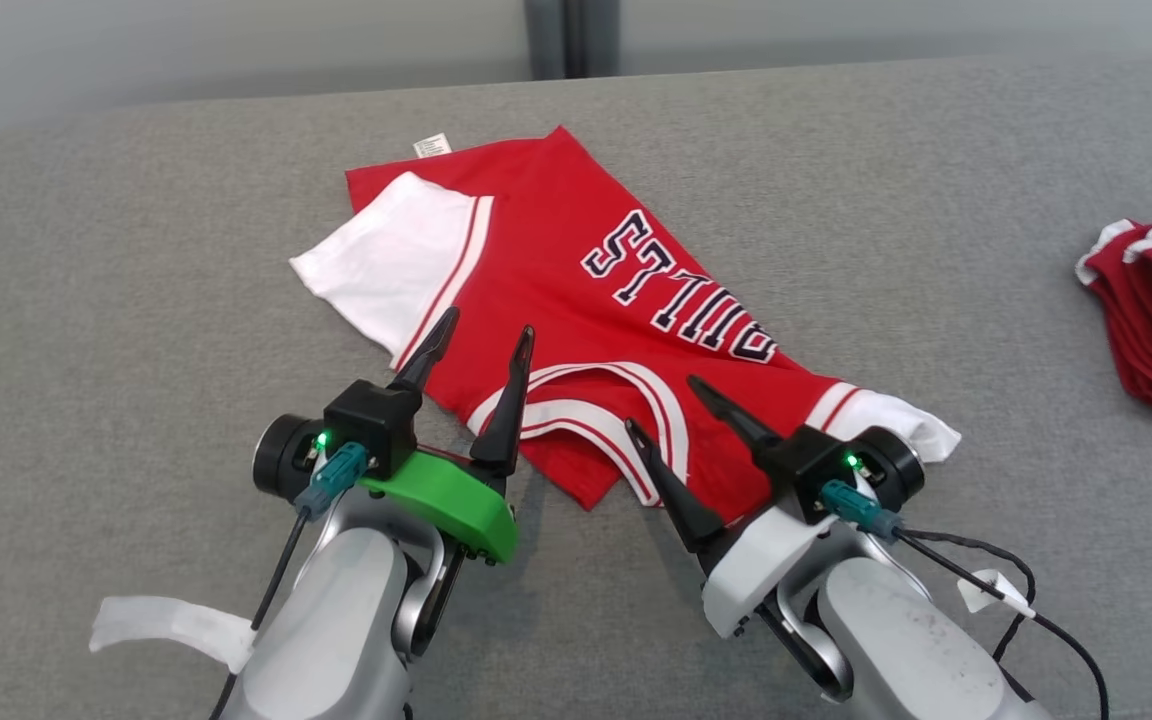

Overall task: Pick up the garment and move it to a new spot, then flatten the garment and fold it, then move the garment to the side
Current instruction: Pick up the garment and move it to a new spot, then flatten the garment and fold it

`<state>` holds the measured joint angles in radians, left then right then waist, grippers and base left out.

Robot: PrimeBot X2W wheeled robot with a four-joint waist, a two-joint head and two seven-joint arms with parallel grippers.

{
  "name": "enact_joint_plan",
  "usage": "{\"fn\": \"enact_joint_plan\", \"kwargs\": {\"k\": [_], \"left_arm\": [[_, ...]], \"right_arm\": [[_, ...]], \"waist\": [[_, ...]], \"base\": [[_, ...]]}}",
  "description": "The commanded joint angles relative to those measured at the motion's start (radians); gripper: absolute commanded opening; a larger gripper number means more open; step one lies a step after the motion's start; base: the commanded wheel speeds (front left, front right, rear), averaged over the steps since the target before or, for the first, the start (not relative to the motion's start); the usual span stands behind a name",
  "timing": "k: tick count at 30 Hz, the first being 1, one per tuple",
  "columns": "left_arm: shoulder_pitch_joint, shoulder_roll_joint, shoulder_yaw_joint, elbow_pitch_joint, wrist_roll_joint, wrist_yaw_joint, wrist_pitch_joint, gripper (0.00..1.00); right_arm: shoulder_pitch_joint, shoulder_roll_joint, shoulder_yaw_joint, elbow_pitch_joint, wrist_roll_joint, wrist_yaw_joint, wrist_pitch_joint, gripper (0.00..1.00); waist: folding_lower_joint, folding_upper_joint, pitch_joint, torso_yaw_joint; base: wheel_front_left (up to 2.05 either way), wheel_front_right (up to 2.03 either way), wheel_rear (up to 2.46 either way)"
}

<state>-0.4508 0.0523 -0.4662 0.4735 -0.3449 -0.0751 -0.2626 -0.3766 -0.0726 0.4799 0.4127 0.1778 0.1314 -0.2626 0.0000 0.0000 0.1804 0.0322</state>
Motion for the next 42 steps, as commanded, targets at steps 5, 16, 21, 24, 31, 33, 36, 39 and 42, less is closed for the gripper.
{"fn": "enact_joint_plan", "kwargs": {"k": [5,16,21,24,31,33,36,39,42], "left_arm": [[0.053,-0.001,0.034,-0.032,-0.009,-0.011,-0.003,1.00],[0.061,-0.001,-0.004,-0.089,-0.058,0.018,-0.003,1.00],[0.060,-0.001,-0.011,-0.103,-0.067,0.026,-0.003,1.00],[0.060,-0.001,-0.012,-0.110,-0.073,0.025,-0.003,1.00],[0.068,-0.001,-0.030,-0.125,-0.081,0.029,-0.003,1.00],[0.070,-0.001,-0.034,-0.127,-0.081,0.032,-0.003,1.00],[0.071,-0.001,-0.039,-0.125,-0.077,0.032,-0.003,1.00],[0.071,-0.001,-0.045,-0.128,-0.083,0.030,-0.003,1.00],[0.062,-0.001,-0.072,-0.134,-0.087,0.022,-0.003,1.00]], "right_arm": [[-0.069,-0.024,0.077,0.115,0.001,-0.002,0.009,1.00],[-0.148,-0.054,0.076,0.249,-0.094,-0.002,0.009,1.00],[-0.157,-0.048,0.058,0.260,-0.118,-0.002,0.004,0.70],[-0.158,-0.046,0.040,0.253,-0.127,-0.002,0.000,0.29],[-0.149,-0.045,0.001,0.238,-0.124,-0.002,-0.003,0.00],[-0.168,-0.047,-0.040,0.216,-0.120,-0.002,-0.003,0.00],[-0.198,-0.060,-0.127,0.167,-0.141,-0.002,-0.003,0.00],[-0.248,-0.091,-0.221,0.161,-0.169,-0.002,-0.003,0.00],[-0.314,-0.132,-0.318,0.212,-0.197,-0.002,0.008,0.00]], "waist": [[0.0000,0.0000,0.029,0.133],[0.0000,0.0000,0.094,0.193],[0.0000,0.0000,0.101,0.190],[0.0000,0.0000,0.100,0.185],[0.0000,0.0000,0.097,0.181],[0.0000,0.0000,0.099,0.181],[0.0000,0.0000,0.105,0.179],[0.0000,0.0000,0.112,0.182],[0.0000,0.0000,0.124,0.195]], "base": [[0.00,0.00,0.00],[0.00,0.00,0.00],[0.00,0.00,0.00],[0.00,0.00,0.00],[0.00,0.00,0.00],[0.00,0.00,0.00],[0.00,0.00,0.00],[0.00,0.00,0.00],[0.00,0.00,0.00]]}}
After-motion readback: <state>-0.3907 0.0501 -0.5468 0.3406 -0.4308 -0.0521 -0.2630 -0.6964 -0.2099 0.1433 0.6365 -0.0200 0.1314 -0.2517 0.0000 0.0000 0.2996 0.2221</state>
